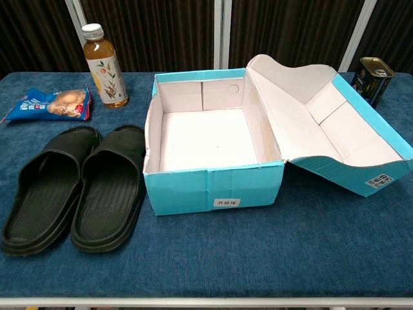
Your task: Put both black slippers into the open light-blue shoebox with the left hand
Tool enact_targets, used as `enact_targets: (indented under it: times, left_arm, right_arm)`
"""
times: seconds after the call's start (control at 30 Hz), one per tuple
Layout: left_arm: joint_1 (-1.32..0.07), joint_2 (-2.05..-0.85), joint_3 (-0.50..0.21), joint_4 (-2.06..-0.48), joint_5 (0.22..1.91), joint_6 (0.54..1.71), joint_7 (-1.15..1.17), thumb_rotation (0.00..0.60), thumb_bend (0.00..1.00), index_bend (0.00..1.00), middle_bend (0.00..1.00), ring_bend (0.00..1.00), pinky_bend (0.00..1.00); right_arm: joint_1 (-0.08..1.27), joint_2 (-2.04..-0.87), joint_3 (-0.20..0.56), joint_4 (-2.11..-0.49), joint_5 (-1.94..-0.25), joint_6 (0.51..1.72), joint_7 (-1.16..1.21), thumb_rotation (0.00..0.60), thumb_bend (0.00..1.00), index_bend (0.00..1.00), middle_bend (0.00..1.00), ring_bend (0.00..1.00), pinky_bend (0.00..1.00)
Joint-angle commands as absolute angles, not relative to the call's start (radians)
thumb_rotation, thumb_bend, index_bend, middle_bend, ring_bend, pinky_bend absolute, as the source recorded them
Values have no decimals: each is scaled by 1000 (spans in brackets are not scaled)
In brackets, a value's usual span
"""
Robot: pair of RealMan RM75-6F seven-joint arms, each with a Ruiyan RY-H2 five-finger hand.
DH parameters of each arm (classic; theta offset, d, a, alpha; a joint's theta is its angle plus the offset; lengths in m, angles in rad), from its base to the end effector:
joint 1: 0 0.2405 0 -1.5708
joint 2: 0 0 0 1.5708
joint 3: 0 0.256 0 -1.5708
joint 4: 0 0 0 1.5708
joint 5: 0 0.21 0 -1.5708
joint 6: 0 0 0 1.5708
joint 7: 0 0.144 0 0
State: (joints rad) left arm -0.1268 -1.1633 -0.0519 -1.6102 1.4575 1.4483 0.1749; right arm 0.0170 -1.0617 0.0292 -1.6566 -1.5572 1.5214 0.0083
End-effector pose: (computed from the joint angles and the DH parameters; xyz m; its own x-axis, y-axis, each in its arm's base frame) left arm -0.3069 0.1940 0.1425 0.5097 0.0238 0.8600 0.8603 -0.0119 -0.5096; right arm -0.3098 -0.1554 0.1719 0.4029 -0.0134 0.9152 -0.9153 -0.0043 0.4028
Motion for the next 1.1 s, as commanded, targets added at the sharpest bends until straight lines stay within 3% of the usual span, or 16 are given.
enact_targets:
  times: [0.03,0.37,0.6,0.7,0.87,0.97,1.1]
  left_arm:
    - [-125,-1166,-53,-1612,1456,1453,177,600,0,224,103,11,115]
    - [-136,-1138,-63,-1638,1481,1466,196,600,0,224,103,10,115]
    - [-229,-1099,-123,-1676,1504,1399,140,600,0,225,103,21,134]
    - [-295,-1094,-153,-1699,1486,1316,120,600,0,225,123,208,287]
    - [-427,-1127,-194,-1718,1412,1123,81,600,0,224,174,550,738]
    - [-510,-1178,-200,-1703,1340,992,118,600,0,213,180,610,813]
    - [-586,-1250,-196,-1669,1243,870,160,600,0,174,149,621,830]
  right_arm:
    - [19,-1060,32,-1657,-1558,1523,10,600,111,0,88,0,61]
    - [29,-1057,39,-1644,-1573,1529,25,600,111,0,88,0,60]
    - [44,-1030,52,-1662,-1591,1537,3,600,111,0,88,0,60]
    - [50,-1021,53,-1670,-1598,1534,0,600,111,0,87,0,61]
    - [55,-1012,49,-1678,-1612,1533,-5,600,111,0,87,0,60]
    - [55,-1007,40,-1682,-1622,1531,-6,600,111,0,87,0,60]
    - [58,-1002,29,-1683,-1630,1515,-9,600,110,0,87,0,60]
